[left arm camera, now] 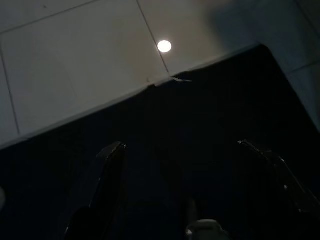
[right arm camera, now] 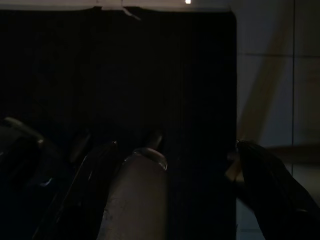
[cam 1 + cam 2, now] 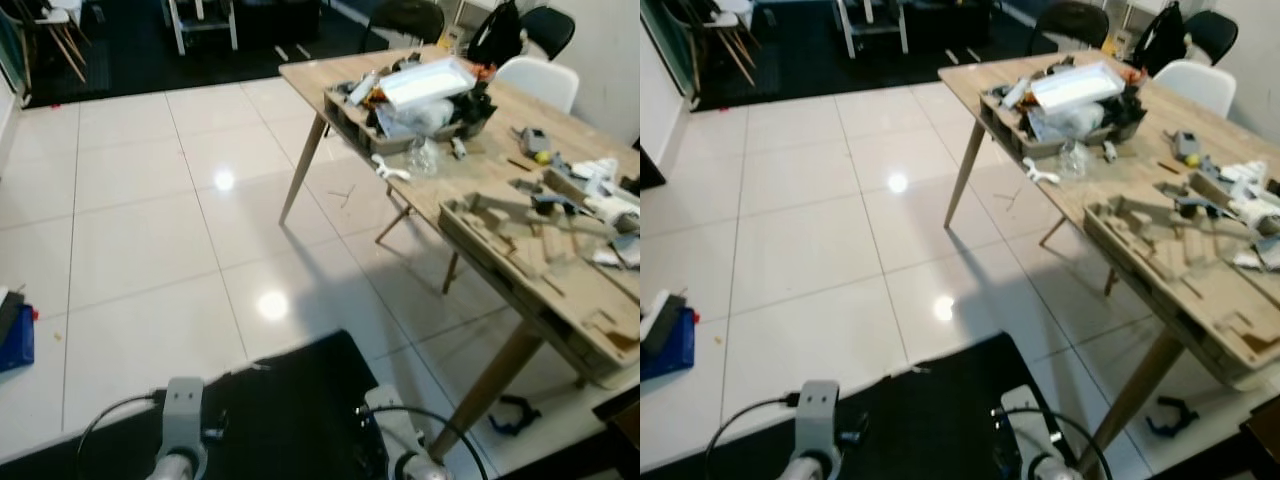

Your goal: Picking trash to rubbish bin

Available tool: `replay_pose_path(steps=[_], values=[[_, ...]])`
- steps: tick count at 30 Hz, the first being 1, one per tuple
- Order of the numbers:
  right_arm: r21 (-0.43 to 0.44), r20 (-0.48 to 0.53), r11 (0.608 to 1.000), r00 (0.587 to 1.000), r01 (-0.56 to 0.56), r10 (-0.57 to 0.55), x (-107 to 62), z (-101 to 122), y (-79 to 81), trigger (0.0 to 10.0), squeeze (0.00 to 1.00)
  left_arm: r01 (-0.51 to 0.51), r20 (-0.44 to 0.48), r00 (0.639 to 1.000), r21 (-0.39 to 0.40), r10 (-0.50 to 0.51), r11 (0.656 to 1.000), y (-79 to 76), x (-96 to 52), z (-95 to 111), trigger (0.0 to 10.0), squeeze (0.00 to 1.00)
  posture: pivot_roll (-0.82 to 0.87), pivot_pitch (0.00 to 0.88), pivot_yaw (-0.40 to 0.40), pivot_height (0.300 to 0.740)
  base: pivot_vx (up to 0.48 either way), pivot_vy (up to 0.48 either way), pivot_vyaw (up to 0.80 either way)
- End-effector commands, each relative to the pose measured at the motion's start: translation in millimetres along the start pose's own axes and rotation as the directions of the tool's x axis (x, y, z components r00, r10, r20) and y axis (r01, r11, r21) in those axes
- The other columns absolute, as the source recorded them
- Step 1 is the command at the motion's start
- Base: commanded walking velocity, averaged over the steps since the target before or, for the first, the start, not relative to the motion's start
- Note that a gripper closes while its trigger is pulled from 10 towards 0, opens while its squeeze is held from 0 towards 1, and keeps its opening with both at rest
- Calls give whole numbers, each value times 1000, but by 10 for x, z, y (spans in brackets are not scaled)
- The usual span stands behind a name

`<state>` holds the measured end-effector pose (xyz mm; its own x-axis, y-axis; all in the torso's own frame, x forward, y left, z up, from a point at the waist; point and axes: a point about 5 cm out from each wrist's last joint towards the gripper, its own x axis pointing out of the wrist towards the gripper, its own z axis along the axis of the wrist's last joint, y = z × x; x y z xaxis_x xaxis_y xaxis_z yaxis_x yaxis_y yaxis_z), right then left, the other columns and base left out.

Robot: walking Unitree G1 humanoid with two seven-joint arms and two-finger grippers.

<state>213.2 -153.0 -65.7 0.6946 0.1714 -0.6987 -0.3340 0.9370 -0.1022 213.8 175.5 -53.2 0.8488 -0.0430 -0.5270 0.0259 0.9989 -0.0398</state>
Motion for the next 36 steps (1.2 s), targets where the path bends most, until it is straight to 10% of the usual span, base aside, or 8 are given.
replay_pose_path(steps=[1, 36], values=[[15, -24, 1000, 1000, 13, -12, -23, -72, -25, 10000, 0, 4, -24, 1000, 0, -4, 1000, -18, -21, -59, 10000, 0, 1, 106, 7, 740, 368, 0, 0], [57, -66, 997, 997, 49, -45, -49, -161, -66, 10000, 0, 24, -56, 998, 32, -22, 999, -47, -21, -95, 10000, 0, 5, 101, 15, 740, 204, 0, -22]])
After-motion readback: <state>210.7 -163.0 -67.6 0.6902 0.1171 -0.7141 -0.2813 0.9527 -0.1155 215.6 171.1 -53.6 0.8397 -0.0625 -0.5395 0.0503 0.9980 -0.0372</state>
